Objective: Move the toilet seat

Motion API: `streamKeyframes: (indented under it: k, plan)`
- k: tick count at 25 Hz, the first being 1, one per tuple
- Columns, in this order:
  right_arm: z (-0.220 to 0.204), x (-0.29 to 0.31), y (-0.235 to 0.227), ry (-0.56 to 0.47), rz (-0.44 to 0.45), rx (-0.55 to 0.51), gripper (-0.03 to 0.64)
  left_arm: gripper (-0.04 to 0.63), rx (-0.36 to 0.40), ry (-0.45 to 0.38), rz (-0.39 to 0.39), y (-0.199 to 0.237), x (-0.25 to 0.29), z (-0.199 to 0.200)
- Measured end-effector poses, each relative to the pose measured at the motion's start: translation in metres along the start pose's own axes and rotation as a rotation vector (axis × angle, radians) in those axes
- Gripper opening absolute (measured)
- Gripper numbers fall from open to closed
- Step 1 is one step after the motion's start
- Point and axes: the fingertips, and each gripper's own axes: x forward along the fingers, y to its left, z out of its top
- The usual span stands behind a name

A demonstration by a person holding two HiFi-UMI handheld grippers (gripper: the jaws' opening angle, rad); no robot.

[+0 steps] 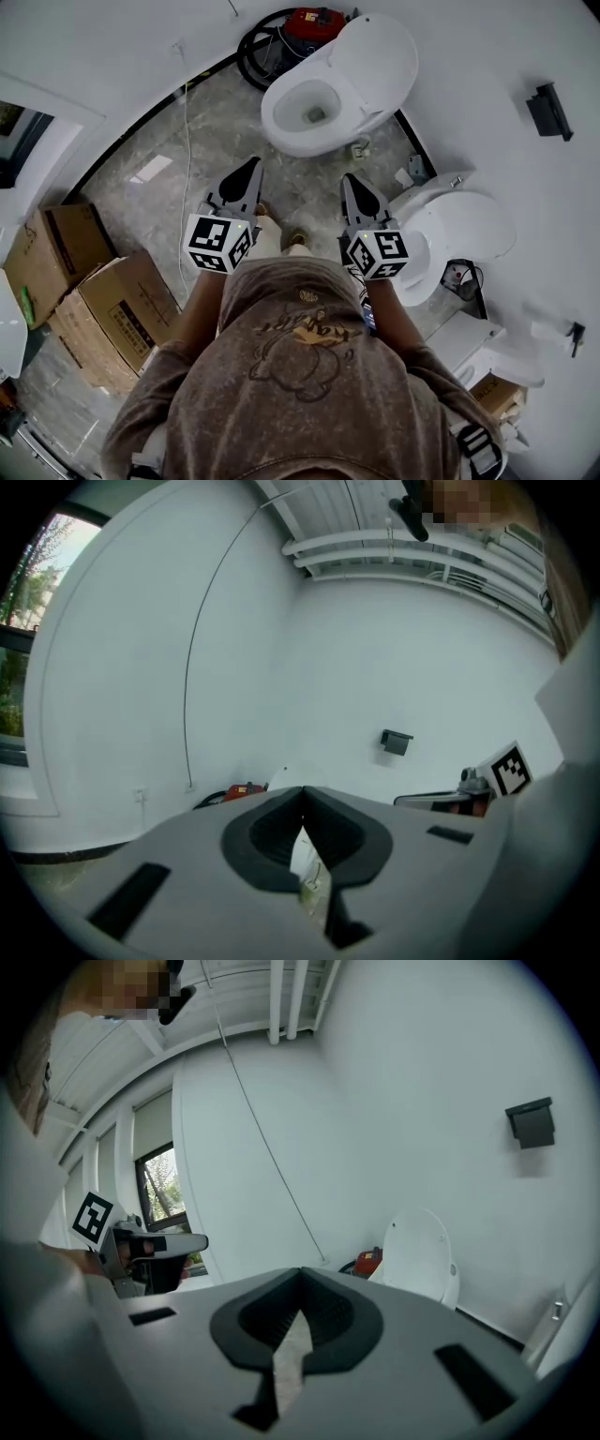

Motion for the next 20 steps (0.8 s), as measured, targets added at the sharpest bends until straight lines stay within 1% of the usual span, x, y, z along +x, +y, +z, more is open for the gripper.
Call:
streamKeyframes:
  k: [7,11,14,17,20]
  plan:
    - [0.012,0.043,0.000,-0.024,-0.099,0.041,-0.002,0.009,0.031,0.037,-0.111,0.037,0.040,0.018]
    - [0.013,0.063,-0.004,-0.040,-0.150,0.047,-0.002,0.009,0.040,0.050,-0.164,0.056,0.061,0.017]
    - [0.012,0.072,-0.010,-0.043,-0.179,0.053,-0.002,0.009,0.038,0.061,-0.201,0.061,0.075,0.015]
    - [0.011,0.079,-0.016,-0.035,-0.204,0.059,-0.002,0.009,0.031,0.077,-0.227,0.064,0.087,0.013]
    - [0.011,0.088,-0.024,-0.032,-0.216,0.062,-0.002,0.009,0.023,0.085,-0.237,0.069,0.100,0.011]
